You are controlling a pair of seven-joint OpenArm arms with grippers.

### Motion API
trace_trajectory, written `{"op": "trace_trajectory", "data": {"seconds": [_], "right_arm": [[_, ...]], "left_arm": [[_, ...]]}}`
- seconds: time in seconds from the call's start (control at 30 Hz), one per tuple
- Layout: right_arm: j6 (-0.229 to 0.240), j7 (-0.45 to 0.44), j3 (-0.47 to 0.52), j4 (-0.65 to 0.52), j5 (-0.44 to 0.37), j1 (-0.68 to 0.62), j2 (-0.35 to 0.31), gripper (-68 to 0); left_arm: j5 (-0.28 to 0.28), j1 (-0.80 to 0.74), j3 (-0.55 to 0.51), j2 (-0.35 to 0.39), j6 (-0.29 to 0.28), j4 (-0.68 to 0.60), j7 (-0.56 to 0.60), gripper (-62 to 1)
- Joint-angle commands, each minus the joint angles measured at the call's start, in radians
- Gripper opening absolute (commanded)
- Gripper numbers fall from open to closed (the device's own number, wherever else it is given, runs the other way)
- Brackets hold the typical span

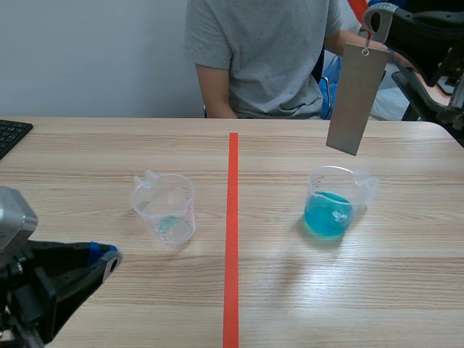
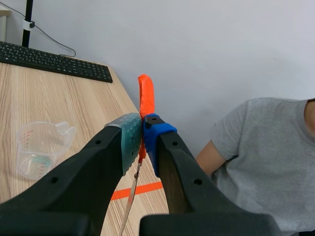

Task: Do the redox reaction experiment.
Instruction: 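Raise the plate and point at it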

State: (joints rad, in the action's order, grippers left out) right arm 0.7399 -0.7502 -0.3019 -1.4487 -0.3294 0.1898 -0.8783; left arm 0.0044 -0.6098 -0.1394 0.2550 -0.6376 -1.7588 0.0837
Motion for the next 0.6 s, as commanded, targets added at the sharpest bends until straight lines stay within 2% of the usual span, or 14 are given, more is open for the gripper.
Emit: {"op": "trace_trajectory", "data": {"seconds": [0.0, 0.13, 0.3, 0.57], "right_arm": [[0.006, -0.011, 0.022, -0.014, -0.022, 0.026, -0.016, -66.5], [0.006, -0.008, 0.022, -0.014, -0.022, 0.026, -0.017, -66.5], [0.006, -0.008, 0.022, -0.014, -0.031, 0.026, -0.016, -66.5], [0.006, -0.008, 0.022, -0.015, -0.041, 0.026, -0.016, -66.5]], "left_arm": [[-0.011, 0.041, 0.031, -0.002, 0.000, -0.011, 0.020, -56.9], [0.031, 0.145, 0.091, -0.008, 0.003, 0.027, 0.021, -56.9], [0.034, 0.306, 0.150, -0.011, 0.023, 0.136, 0.025, -56.9], [0.042, 0.532, 0.218, -0.042, 0.023, 0.332, 0.032, -56.9]]}}
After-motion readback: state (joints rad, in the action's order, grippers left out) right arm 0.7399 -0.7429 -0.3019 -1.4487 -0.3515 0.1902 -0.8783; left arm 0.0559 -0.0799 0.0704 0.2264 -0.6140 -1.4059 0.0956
